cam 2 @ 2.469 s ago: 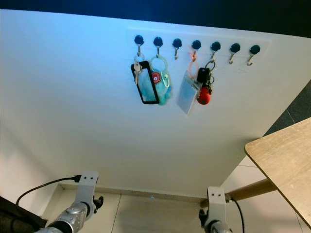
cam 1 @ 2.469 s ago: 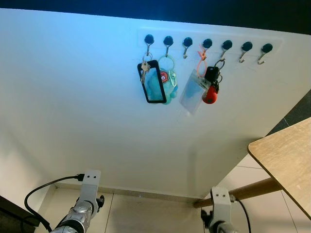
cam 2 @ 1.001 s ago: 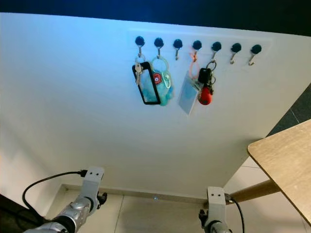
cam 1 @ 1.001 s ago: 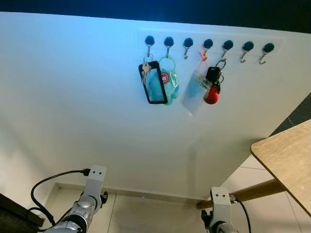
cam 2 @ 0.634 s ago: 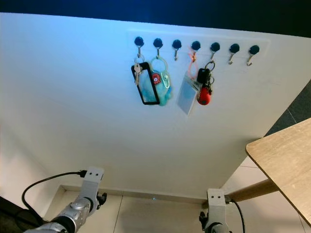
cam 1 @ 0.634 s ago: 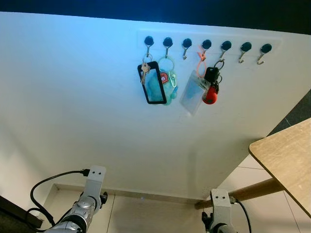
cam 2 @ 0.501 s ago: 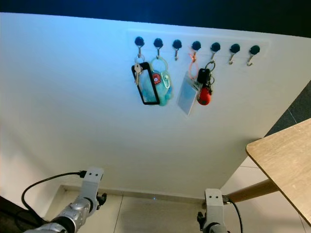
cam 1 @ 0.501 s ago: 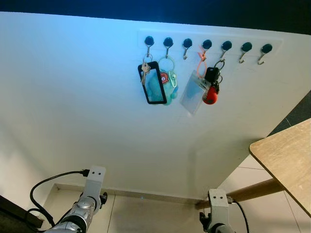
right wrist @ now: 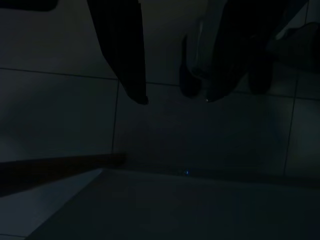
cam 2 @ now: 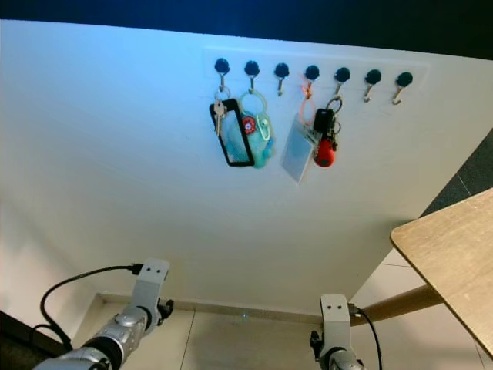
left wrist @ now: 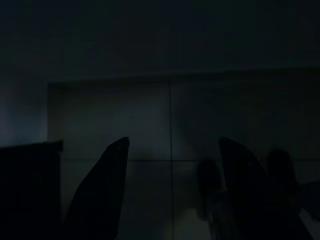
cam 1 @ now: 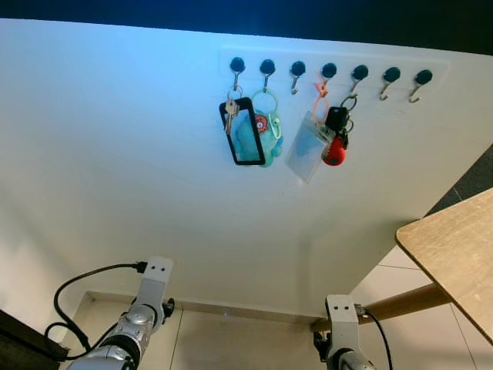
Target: Hang keys on a hook
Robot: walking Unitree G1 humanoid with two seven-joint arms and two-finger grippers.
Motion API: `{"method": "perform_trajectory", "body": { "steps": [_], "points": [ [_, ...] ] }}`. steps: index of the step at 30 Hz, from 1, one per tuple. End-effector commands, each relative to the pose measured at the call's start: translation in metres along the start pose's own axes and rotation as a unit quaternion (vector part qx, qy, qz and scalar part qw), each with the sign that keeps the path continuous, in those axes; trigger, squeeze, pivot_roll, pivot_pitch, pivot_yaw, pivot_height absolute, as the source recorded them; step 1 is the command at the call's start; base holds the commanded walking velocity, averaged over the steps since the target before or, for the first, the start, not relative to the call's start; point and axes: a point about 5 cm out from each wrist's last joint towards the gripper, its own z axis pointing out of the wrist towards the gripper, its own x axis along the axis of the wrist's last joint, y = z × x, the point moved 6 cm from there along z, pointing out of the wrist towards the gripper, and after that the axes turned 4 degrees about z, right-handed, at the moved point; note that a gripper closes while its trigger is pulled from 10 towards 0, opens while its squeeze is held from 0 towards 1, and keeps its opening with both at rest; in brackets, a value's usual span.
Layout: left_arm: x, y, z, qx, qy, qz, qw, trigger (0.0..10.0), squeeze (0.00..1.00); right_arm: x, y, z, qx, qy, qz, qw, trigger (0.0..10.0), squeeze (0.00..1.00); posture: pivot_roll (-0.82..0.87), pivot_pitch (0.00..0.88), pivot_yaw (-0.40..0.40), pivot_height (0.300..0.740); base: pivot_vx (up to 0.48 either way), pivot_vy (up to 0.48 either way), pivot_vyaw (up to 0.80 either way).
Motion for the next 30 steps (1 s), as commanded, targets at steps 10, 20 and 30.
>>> {"method": "perform_trajectory", "body": {
  "steps": [10,20,30],
  "points": [
    [-0.022,-0.005,-0.004,0.004,-0.024,0.005,1.0,10.0,0.0,-0.019,0.002,-0.005,0.003,-0.025,-0.013,1.0,10.0,0.0,0.08,0.002,-0.005,0.74,0.0,0.0,0.0],
    [-0.014,0.006,-0.001,-0.009,-0.021,0.013,1.0,10.0,0.0,-0.026,0.012,-0.008,-0.022,-0.028,0.025,0.999,10.0,0.0,0.02,0.0,0.01,0.74,0.0,0.0,0.0],
    [-0.015,0.011,-0.001,-0.017,-0.024,0.026,0.999,10.0,0.0,-0.001,0.006,-0.001,-0.022,0.006,0.054,0.998,10.0,0.0,0.02,0.0,0.004,0.74,0.0,0.0,0.0]
  ]
}}
